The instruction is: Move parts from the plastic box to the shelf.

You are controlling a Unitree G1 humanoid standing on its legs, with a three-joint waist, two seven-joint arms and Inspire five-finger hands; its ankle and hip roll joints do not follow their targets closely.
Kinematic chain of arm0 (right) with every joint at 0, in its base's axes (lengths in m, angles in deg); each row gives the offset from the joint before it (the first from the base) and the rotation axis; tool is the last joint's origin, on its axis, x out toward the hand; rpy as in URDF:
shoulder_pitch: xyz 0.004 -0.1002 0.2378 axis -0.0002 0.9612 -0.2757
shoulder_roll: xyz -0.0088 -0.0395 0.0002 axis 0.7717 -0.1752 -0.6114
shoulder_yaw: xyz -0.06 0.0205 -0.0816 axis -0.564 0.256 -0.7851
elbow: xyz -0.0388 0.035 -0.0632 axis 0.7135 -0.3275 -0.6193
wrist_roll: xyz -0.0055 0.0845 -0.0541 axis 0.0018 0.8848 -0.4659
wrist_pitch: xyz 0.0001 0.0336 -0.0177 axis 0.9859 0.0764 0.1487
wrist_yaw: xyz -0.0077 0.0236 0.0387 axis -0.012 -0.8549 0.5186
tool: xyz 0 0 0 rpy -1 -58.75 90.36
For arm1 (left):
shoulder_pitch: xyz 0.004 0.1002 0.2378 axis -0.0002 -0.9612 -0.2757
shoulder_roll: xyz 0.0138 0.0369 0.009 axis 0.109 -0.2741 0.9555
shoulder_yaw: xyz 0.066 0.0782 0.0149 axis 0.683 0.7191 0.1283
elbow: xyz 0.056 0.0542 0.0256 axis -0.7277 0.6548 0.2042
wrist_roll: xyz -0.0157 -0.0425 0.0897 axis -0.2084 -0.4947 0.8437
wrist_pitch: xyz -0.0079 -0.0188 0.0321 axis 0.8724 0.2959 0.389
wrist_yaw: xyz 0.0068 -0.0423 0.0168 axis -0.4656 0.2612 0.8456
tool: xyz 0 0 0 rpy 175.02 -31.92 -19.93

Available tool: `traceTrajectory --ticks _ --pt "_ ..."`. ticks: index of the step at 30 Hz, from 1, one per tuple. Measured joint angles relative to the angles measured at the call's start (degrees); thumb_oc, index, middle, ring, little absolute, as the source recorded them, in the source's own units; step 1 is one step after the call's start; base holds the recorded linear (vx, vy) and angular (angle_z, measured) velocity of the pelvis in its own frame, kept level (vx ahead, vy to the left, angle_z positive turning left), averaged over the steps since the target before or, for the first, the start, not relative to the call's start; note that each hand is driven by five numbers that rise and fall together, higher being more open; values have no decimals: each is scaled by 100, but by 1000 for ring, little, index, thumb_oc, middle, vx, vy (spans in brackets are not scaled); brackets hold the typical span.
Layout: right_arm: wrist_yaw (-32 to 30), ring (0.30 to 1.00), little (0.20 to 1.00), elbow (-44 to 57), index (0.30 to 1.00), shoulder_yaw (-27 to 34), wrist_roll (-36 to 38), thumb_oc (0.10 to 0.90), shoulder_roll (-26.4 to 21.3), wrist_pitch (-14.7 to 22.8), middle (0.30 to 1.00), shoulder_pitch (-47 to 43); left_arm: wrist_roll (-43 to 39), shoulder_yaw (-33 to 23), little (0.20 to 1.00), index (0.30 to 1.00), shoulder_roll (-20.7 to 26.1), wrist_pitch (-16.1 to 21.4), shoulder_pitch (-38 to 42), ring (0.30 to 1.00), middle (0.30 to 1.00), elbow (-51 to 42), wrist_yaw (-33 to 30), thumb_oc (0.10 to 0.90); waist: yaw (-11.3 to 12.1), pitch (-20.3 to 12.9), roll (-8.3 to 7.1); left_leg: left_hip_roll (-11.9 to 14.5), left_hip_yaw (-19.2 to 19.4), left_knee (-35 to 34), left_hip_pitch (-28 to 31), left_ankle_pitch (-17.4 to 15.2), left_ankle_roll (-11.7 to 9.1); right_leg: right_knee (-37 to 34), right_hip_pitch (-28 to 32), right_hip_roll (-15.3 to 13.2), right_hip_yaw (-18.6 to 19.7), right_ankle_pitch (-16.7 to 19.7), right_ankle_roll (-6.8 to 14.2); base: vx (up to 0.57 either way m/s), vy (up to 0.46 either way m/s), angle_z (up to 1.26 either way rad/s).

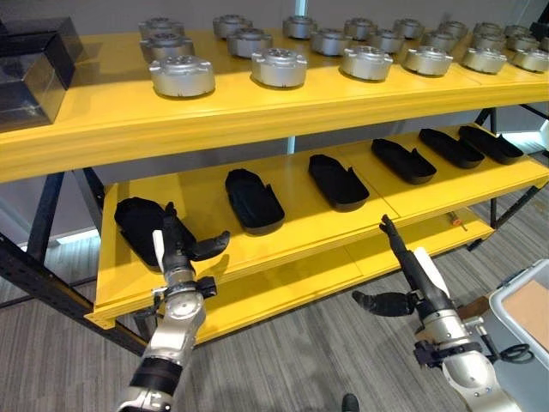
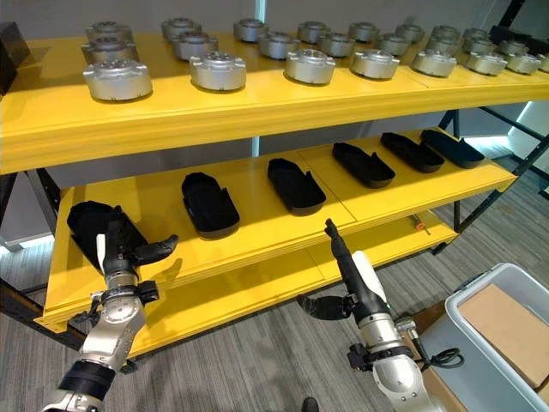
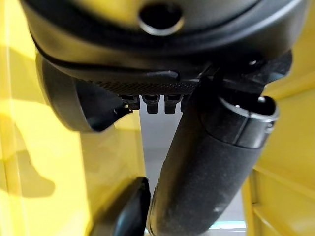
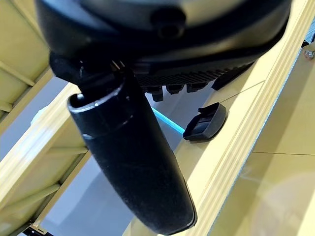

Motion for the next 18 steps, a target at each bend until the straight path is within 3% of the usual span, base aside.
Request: traceTrajectory --ticks 7,11,18 --pt "0 1000 1000 0 1000 -6 4 900 -73 7 1000 3 492 -9 1000 1000 88 -236 267 1000 1000 442 -284 900 -5 0 -4 0 10 -1 -13 -5 1 0 -28 1 18 4 1 0 0 0" --pt "0 1000 1000 0 1000 -52 5 900 -208 16 1000 5 877 -10 1000 1000 388 -348 586 1000 1000 1019 -471 900 -36 1 -25 0 20 -1 -25 -5 1 0 -51 2 28 6 -1 0 0 0" --pt "0 1000 1000 0 1000 -203 7 900 -229 33 1000 5 1099 -38 1000 1000 452 -441 946 1000 1000 1514 -668 900 -77 8 -169 0 30 0 -64 -15 -7 -1 -97 3 37 5 2 0 0 0"
